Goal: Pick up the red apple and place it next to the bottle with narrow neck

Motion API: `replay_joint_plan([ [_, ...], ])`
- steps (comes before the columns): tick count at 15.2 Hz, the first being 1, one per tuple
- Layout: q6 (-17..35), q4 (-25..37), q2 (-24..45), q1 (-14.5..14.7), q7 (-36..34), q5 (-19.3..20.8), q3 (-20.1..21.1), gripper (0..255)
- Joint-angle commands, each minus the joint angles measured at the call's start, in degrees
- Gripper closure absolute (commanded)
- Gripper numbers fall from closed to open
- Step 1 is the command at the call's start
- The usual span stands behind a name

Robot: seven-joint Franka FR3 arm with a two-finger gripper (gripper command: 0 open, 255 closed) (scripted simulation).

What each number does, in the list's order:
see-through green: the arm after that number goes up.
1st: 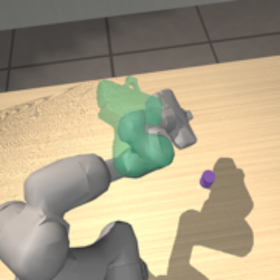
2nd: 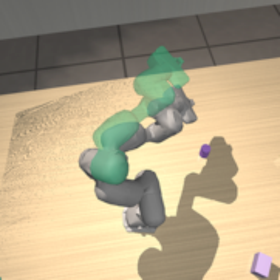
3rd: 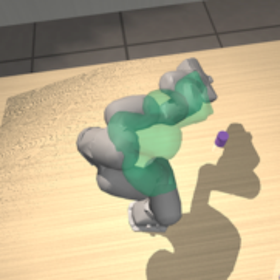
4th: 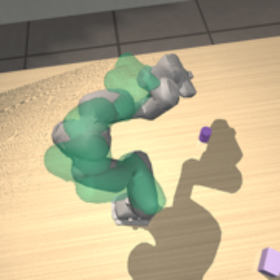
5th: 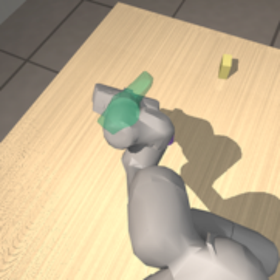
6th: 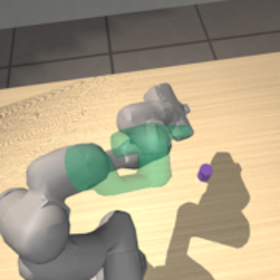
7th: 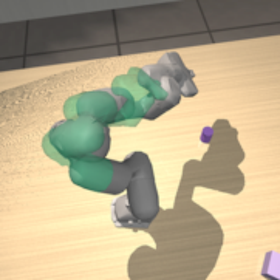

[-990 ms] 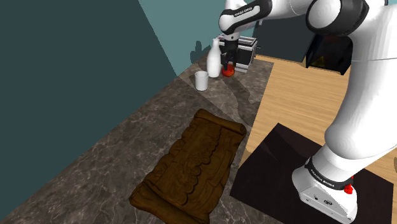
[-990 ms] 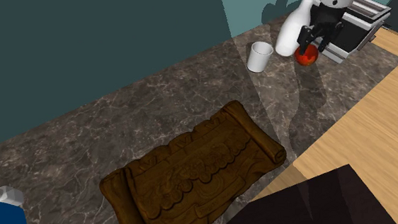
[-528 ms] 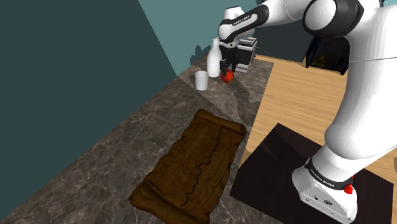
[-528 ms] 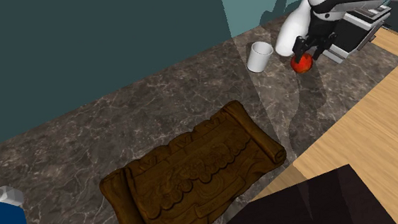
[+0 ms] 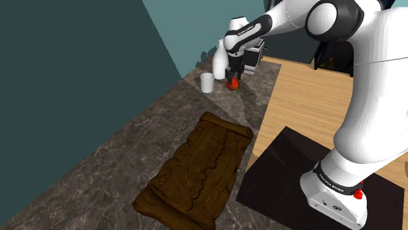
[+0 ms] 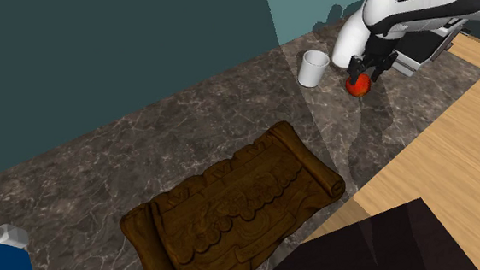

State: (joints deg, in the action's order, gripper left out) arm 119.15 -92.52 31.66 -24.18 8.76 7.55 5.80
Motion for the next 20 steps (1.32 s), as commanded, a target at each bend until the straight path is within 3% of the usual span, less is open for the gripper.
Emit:
replay_joint_plan([
  [1,0.89,-0.44,0.42,0.05,-0.14,0.09,-0.03,255],
  [8,0.88,-0.43,0.43,0.05,-0.14,0.09,-0.03,255],
  [9,0.93,-0.48,0.43,0.02,-0.11,0.09,-0.04,0],
  [14,0.88,-0.43,0.43,0.05,-0.14,0.09,-0.03,0],
  [18,-5.21,3.15,-2.1,0.22,0.22,-0.43,0.3,0],
  [20,-5.21,3.13,-2.11,0.22,0.22,-0.43,0.3,0],
])
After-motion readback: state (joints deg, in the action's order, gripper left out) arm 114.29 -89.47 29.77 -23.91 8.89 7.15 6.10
